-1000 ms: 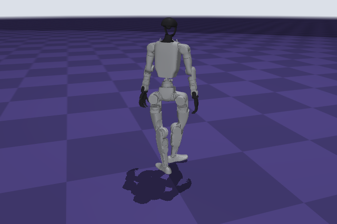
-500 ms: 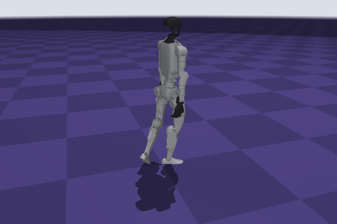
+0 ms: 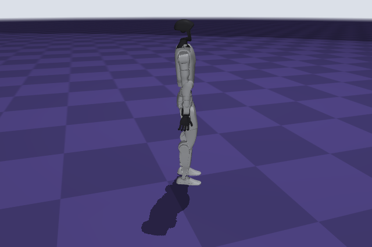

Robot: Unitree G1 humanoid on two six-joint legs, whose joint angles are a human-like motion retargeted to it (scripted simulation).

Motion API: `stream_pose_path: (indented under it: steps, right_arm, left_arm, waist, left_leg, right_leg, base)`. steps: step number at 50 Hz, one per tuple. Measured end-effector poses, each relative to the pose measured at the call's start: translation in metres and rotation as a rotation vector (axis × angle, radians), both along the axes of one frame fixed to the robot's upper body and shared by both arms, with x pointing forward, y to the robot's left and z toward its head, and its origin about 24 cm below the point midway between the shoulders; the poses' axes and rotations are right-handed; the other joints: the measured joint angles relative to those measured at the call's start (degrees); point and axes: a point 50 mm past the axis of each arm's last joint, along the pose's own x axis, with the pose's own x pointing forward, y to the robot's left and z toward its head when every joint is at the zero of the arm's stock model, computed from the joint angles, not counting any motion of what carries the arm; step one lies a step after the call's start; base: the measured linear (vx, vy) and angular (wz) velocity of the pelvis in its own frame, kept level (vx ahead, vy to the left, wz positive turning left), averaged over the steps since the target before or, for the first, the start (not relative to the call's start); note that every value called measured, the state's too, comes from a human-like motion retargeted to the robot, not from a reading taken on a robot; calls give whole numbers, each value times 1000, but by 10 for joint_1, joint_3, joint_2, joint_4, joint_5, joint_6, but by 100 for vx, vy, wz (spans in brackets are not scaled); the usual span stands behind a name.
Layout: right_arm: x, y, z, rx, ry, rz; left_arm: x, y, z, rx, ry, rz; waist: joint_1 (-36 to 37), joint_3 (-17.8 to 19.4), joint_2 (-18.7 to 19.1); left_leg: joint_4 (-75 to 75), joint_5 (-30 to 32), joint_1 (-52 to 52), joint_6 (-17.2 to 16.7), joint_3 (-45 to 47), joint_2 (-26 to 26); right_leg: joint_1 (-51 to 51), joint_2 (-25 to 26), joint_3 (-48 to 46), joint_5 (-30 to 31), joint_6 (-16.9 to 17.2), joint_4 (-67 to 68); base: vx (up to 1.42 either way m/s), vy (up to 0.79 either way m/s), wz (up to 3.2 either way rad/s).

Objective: Upper body actions

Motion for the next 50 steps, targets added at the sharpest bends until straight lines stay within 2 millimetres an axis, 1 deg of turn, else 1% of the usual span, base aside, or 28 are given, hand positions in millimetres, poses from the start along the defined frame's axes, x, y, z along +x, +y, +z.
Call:
stream_pose_path:
  steps: [3, 5, 8, 11, 13, 15, 17, 20, 23, 24, 25, 27, 29, 33, 37, 40, 50]
  right_arm:
    - [-24, -3, 2, -47, 55, -139]
    - [-39, -2, 3, -45, 87, -220]
    - [-54, 7, 3, -24, 123, -268]
    - [-59, 11, 3, -13, 131, -269]
    - [-58, 13, 3, -2, 130, -251]
    - [-54, 16, 2, 10, 122, -225]
    - [-47, 16, 1, 23, 108, -195]
    - [-33, 17, 0, 35, 77, -130]
    - [-17, 18, -2, 35, 37, -49]
    - [-11, 17, -2, 31, 23, -13]
    - [-6, 17, -3, 25, 7, 25]
    - [4, 18, -3, 21, -29, 55]
    - [11, 19, -4, 29, -57, 55]
    - [21, 23, -4, 57, -104, 13]
    - [24, 23, -4, 66, -117, -31]
    - [20, 22, -4, 65, -103, -44]
    - [-6, 15, -2, 36, 0, -45]
  left_arm:
    - [11, 1, 0, 6, -43, -4]
    - [16, 4, 0, 3, -63, -23]
    - [16, 7, 0, 15, -56, -34]
    - [10, 7, 1, 27, -33, 2]
    - [8, 6, 1, 20, -11, 29]
    - [6, 5, 1, 10, 6, 45]
    - [6, 4, 1, 5, 7, 49]
    - [3, 3, 1, 4, 6, 46]
    - [-1, 2, 1, 20, 3, 43]
    - [-1, 2, 1, 27, 2, 48]
    - [-2, 2, 1, 33, 0, 55]
    - [-4, 2, 1, 35, 4, 54]
    - [-6, 0, 1, 27, 15, 54]
    - [-10, -2, 1, 18, 26, 60]
    - [-12, -3, 1, 9, 36, 52]
    - [-12, -4, 1, -4, 42, 44]
    - [-14, -4, 1, -10, 51, 37]
  waist:
    - [16, 18, -6]
    - [25, 22, -9]
    - [24, 9, -7]
    - [20, -6, -4]
    - [13, -10, -3]
    - [10, -6, -3]
    - [14, 0, -5]
    - [6, -1, -6]
    - [-83, 1, 3]
    - [-65, 1, 1]
    - [-25, -1, -4]
    - [8, 0, -7]
    - [-1, 2, -11]
    - [4, 2, -16]
    - [5, -1, -19]
    - [7, -1, -21]
    - [9, -6, -25]
  left_leg:
    - [-24, 4, 33, 13, 26, -7]
    - [-42, 10, 50, 20, 42, -12]
    - [-66, 17, 60, 26, 53, -18]
    - [-68, 15, 54, 32, 60, -21]
    - [-64, 12, 46, 36, 63, -23]
    - [-63, 10, 46, 38, 66, -25]
    - [-64, 9, 50, 40, 73, -27]
    - [-68, 10, 53, 44, 73, -34]
    - [-62, 19, 50, 48, -8, -51]
    - [-64, 16, 51, 49, 13, -48]
    - [-67, 11, 54, 49, 55, -42]
    - [-69, 6, 58, 49, 86, -37]
    - [-67, 6, 61, 52, 75, -44]
    - [-68, 5, 66, 53, 76, -47]
    - [-69, 5, 68, 55, 73, -50]
    - [-69, 5, 71, 56, 71, -52]
    - [-69, 2, 76, 58, 66, -56]
  right_leg:
    - [11, -5, 9, 0, 4, 9]
    - [15, -6, 20, 0, 5, 14]
    - [9, -10, 30, 0, 12, 17]
    - [1, -12, 35, 4, 19, 14]
    - [-5, -15, 33, 7, 24, 14]
    - [-8, -18, 34, 9, 27, 16]
    - [-10, -20, 40, 11, 30, 20]
    - [-18, -22, 34, 16, 29, 24]
    - [-32, -33, -49, 27, 22, 28]
    - [-27, -33, -27, 25, 28, 27]
    - [-19, -30, 17, 20, 36, 25]
    - [-14, -29, 47, 18, 42, 25]
    - [-11, -30, 34, 21, 38, 23]
    - [-7, -32, 36, 21, 40, 24]
    - [-3, -33, 33, 23, 42, 21]
    - [1, -34, 30, 24, 43, 20]
    - [7, -34, 26, 26, 44, 20]
  base:
    - [20, 1, -66]
    - [24, -1, -63]
    - [23, 1, -37]
    - [17, 3, -21]
    - [6, -3, -8]
    - [1, -2, -11]
    - [3, -1, -24]
    - [5, 0, 33]
    - [9, -1, 169]
    - [7, -2, -120]
    - [6, -3, -249]
    - [7, -2, -140]
    - [8, -2, 16]
    - [7, -2, 2]
    - [7, -2, 8]
    - [6, -2, 7]
    - [3, -1, 3]
